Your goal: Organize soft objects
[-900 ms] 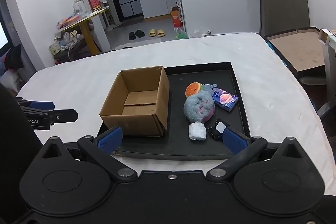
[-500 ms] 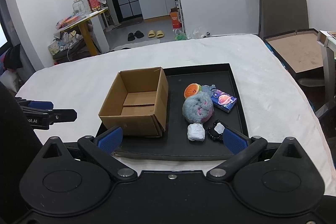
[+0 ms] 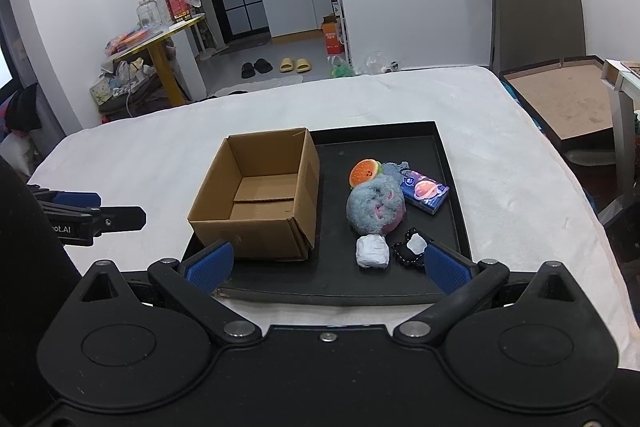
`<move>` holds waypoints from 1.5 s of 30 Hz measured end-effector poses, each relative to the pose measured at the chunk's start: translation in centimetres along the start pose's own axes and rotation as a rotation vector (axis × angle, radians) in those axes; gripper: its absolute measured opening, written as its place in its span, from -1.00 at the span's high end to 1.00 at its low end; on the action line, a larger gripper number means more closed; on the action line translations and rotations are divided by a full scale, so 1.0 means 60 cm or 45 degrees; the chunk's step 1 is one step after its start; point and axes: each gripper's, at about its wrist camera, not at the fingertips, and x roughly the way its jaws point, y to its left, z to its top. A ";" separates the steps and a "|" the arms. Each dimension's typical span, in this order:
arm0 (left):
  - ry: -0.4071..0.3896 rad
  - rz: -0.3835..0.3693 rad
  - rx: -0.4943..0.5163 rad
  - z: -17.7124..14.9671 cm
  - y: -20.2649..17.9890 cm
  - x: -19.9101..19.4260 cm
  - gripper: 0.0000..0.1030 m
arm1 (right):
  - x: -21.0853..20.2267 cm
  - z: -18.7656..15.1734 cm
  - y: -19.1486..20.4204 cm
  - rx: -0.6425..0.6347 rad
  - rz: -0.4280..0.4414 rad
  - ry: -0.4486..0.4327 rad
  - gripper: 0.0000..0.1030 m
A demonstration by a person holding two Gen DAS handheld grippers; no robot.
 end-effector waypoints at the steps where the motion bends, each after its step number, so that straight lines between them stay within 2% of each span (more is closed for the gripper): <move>1: -0.002 0.001 0.000 0.000 0.000 -0.001 -0.99 | 0.000 0.001 0.000 -0.002 -0.003 0.000 -1.00; 29: -0.009 -0.008 -0.003 -0.002 0.004 -0.001 -0.99 | 0.001 -0.006 0.000 -0.010 -0.041 0.006 -1.00; 45: 0.009 -0.032 -0.016 0.003 0.015 0.025 -0.99 | 0.023 -0.007 -0.013 0.011 -0.053 -0.002 -1.00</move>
